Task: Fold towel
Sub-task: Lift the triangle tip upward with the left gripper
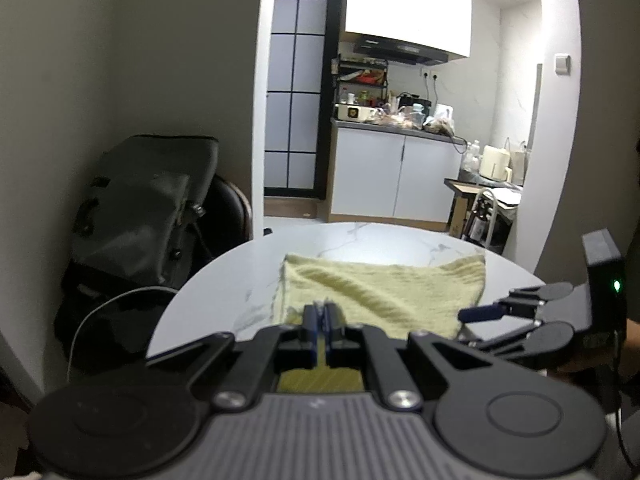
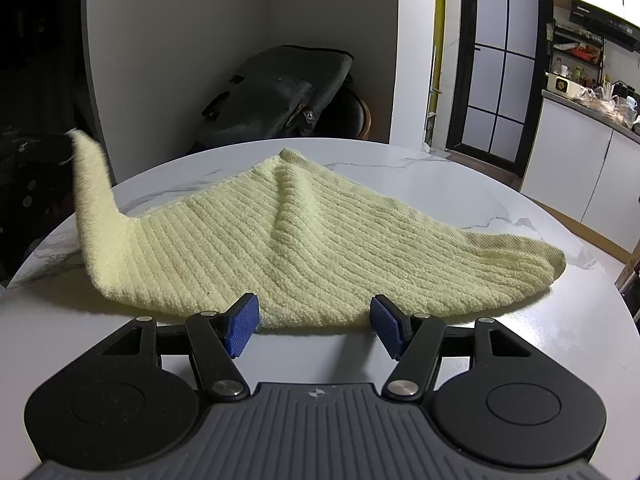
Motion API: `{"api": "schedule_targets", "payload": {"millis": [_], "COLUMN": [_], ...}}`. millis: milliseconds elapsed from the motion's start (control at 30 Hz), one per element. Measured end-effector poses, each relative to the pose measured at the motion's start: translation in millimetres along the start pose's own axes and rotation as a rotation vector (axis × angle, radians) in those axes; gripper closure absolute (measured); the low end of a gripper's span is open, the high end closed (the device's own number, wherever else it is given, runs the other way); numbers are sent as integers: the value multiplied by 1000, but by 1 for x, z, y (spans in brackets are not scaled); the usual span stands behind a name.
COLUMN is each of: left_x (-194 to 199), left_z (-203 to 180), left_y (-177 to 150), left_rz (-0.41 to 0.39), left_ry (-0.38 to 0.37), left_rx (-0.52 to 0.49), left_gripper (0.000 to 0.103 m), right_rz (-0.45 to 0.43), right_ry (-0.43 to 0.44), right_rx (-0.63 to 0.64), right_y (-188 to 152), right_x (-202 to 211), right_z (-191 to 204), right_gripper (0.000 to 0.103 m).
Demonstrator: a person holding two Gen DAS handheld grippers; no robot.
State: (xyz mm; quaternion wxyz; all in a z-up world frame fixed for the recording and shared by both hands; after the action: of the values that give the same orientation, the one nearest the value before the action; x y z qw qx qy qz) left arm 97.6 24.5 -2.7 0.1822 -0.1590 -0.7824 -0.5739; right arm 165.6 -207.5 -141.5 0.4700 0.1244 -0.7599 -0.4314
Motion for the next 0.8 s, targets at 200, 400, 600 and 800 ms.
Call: {"api": "schedule_targets", "payload": {"millis": [200,400,600,800], "left_x": [-11,-16,-15,-15], "left_z": [-18,-33,-47,-61], "left_y": [7,15,31,44], "left_rz": [-8,-31,-65,-97], "left_ry": [-32,-61,-109,-140], "left_rx": [-15,-23,-14,-30], "left_gripper": [100,100,100,100], "right_rz": [-7,-14,-13,-5], "right_ry": [10,14,11,7], "right_rx": [-3,-1,0,-5], "right_y": [-1,-2,-2,-1], "right_x": [0,0,-1,0], "right_z": [-1,-2,-1,-1], "right_gripper": [36,36,36,36]}}
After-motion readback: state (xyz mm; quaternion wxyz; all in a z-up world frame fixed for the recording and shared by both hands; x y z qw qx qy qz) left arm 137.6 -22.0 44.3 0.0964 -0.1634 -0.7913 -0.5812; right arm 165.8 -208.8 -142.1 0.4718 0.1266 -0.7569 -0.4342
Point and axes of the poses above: each gripper's, at about its wrist camera, not at the fingertips, and x roughly against the way its jaws point, z to its left, y to its top, the point moved 6 cm from there along -x, roughly the way its jaws point, and after that the axes turned 14 degrees about x, right-handed, at the moved point
